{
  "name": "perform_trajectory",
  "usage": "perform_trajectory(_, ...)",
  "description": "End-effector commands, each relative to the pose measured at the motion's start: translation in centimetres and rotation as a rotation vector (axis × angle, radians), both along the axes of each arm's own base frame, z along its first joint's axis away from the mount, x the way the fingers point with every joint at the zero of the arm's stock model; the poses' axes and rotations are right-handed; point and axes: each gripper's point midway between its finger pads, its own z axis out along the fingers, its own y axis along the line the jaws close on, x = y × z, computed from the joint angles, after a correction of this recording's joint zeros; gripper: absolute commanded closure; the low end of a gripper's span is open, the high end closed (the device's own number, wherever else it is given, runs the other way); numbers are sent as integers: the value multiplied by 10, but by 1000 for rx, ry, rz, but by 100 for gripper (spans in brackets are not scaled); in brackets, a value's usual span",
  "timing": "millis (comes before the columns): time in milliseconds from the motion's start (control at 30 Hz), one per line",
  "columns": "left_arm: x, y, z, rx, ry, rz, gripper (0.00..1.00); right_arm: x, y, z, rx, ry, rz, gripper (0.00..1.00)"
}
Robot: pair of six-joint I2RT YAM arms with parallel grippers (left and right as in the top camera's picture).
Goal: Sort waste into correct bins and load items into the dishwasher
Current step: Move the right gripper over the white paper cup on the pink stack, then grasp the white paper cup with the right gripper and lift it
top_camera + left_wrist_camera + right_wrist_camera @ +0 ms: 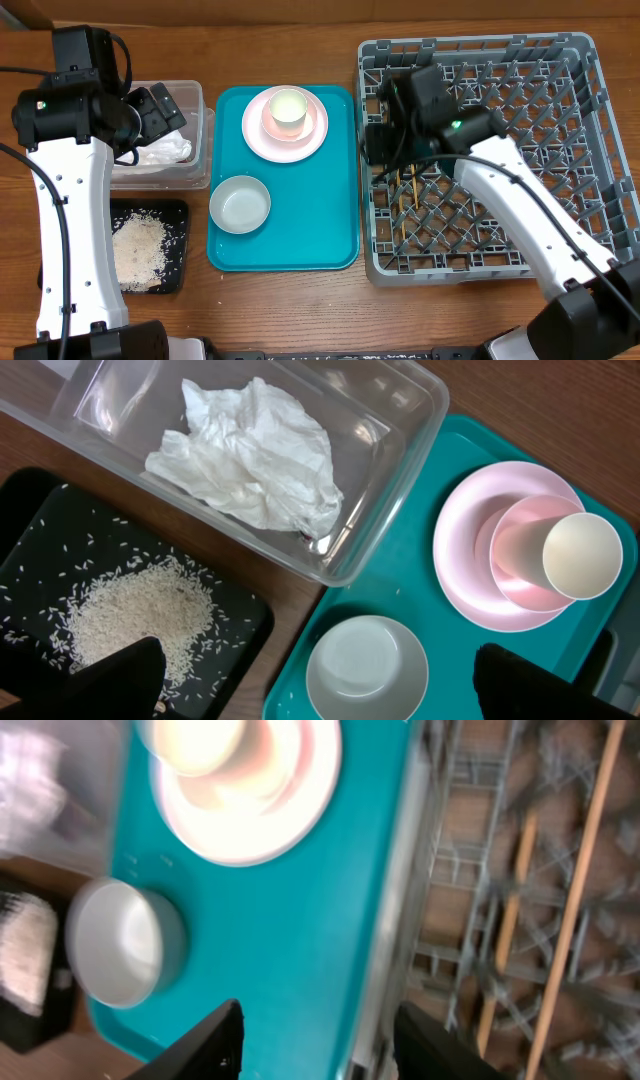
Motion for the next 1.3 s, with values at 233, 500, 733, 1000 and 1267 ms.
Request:
perform_trajectory(233, 1, 3, 5, 9, -14, 1, 0, 60, 57, 136, 132, -412, 143, 47)
perform_trajectory(500, 1, 3, 5, 9, -14, 1, 0, 82, 146, 80, 45, -534, 329, 50)
perform_trajectory(733, 1, 3, 5, 9, -14, 1, 0, 99, 184, -26, -195, -526, 360, 50)
perform_trajectory(1000, 1, 3, 5, 9, -14, 1, 0, 105, 174, -80, -276, -445, 354, 50)
perform_trajectory(1267, 1, 3, 5, 9, -14, 1, 0, 100, 169, -91, -299, -405, 365, 65)
